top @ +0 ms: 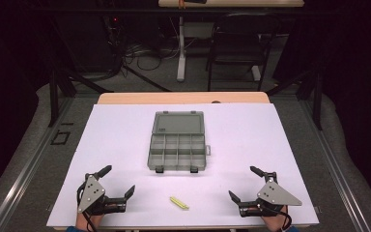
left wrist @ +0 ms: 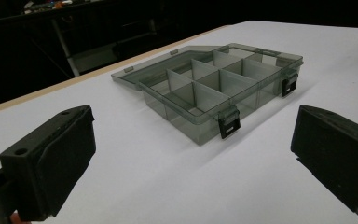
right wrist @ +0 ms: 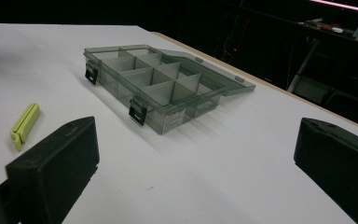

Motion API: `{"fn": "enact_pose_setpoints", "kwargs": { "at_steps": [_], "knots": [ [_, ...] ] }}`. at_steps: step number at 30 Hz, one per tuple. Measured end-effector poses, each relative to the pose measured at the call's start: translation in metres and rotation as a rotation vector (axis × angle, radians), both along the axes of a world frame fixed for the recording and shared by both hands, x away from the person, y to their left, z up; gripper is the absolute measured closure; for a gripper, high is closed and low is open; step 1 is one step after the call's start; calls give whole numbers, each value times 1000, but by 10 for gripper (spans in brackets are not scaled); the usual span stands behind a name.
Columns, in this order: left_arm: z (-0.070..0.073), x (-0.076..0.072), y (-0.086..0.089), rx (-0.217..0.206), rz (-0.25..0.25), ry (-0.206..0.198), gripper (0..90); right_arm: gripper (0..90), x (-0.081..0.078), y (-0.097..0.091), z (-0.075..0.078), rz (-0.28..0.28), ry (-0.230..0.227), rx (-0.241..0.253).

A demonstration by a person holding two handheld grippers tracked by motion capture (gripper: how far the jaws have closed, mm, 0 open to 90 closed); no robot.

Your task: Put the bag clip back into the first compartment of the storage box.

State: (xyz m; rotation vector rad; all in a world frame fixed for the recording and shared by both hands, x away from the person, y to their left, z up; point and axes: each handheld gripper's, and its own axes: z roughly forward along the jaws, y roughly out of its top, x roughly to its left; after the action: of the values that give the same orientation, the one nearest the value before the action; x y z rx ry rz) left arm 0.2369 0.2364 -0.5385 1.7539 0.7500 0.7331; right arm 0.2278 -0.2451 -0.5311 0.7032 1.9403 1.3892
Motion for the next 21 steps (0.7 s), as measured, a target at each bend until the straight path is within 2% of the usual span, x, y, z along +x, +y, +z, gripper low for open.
{"fn": "enact_pose_setpoints", "kwargs": {
  "at_steps": [5, 11, 16, 21],
  "knots": [
    [0, -1, 1, -1, 2, 0, 1, 0, 1, 1, 0, 2, 7, 4],
    [-1, 0, 2, 0, 8, 4, 1, 0, 5, 5, -1, 16, 21, -7],
    [0, -1, 2, 4, 5, 1, 1, 0, 11, 10, -2, 22, 52, -20],
    [0, 0, 2, 0, 7, 4, 1, 0, 11, 16, 0, 23, 55, -31]
  ]
}}
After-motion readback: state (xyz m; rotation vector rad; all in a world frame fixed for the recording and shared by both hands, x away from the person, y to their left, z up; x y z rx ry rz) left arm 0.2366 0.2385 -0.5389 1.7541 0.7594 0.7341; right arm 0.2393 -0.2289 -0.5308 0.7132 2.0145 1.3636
